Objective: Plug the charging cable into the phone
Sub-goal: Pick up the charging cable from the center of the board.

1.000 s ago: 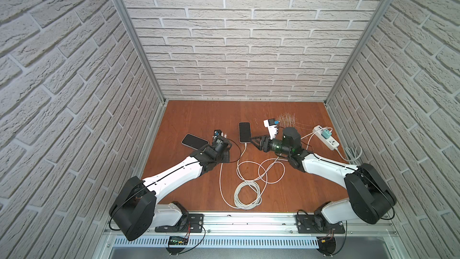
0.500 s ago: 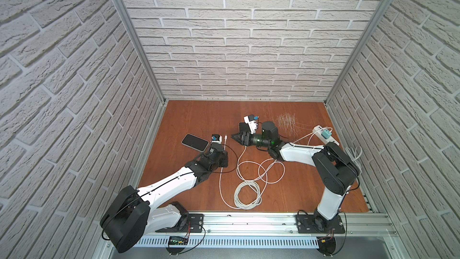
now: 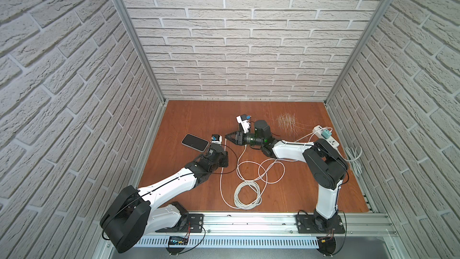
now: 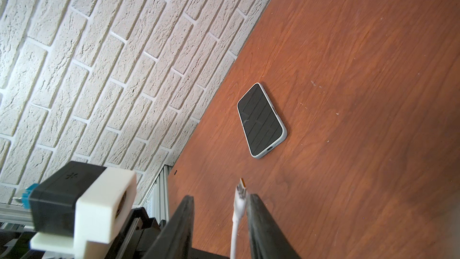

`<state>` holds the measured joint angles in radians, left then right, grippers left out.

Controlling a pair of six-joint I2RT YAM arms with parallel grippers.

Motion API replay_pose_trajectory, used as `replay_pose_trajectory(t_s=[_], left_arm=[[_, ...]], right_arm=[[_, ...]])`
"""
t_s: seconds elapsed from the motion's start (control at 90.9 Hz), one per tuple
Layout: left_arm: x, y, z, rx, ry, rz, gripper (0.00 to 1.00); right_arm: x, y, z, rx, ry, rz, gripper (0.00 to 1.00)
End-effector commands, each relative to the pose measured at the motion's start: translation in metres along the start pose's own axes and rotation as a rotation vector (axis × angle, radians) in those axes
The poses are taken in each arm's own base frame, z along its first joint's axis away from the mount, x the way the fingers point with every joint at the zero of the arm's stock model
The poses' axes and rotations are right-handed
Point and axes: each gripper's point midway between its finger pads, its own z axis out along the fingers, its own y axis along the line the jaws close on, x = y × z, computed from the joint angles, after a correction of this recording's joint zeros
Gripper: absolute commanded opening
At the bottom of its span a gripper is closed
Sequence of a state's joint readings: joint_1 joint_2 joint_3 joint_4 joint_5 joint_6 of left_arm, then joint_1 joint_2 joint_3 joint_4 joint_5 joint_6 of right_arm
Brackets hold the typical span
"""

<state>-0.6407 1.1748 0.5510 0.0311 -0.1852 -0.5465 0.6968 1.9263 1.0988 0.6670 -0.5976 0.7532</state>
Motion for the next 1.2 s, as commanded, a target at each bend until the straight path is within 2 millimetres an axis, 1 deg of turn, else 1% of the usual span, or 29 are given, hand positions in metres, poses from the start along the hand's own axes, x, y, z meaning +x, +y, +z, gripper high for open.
replay_pose_trajectory(t_s=[0.0,0.187,0.484,0.66,1.001,1.188], left_arm=[[-0.008,-0.003,-0.002,0.022,-0.036,-0.011,0.00],[-0.008,-0.001,-0.002,0.015,-0.036,-0.019,0.00],[-0.008,0.001,-0.002,0.016,-0.039,-0.024,0.00],[-0.008,0.001,-0.002,0.019,-0.038,-0.025,0.00],[-0.008,0.001,-0.002,0.018,-0.040,-0.026,0.00],[-0.006,0.002,-0.002,0.015,-0.037,-0.027,0.00]], right_arm=[[-0.002,0.010,0.006,-0.030,0.006,-0.026,0.37],[0.002,0.007,0.008,-0.025,0.015,-0.015,0.33],[0.010,0.000,0.014,-0.014,0.039,0.001,0.32],[0.008,0.002,0.015,-0.017,0.037,-0.001,0.32],[0.006,0.005,0.015,-0.029,0.033,-0.007,0.24],[0.006,0.007,0.015,-0.039,0.034,-0.005,0.22]])
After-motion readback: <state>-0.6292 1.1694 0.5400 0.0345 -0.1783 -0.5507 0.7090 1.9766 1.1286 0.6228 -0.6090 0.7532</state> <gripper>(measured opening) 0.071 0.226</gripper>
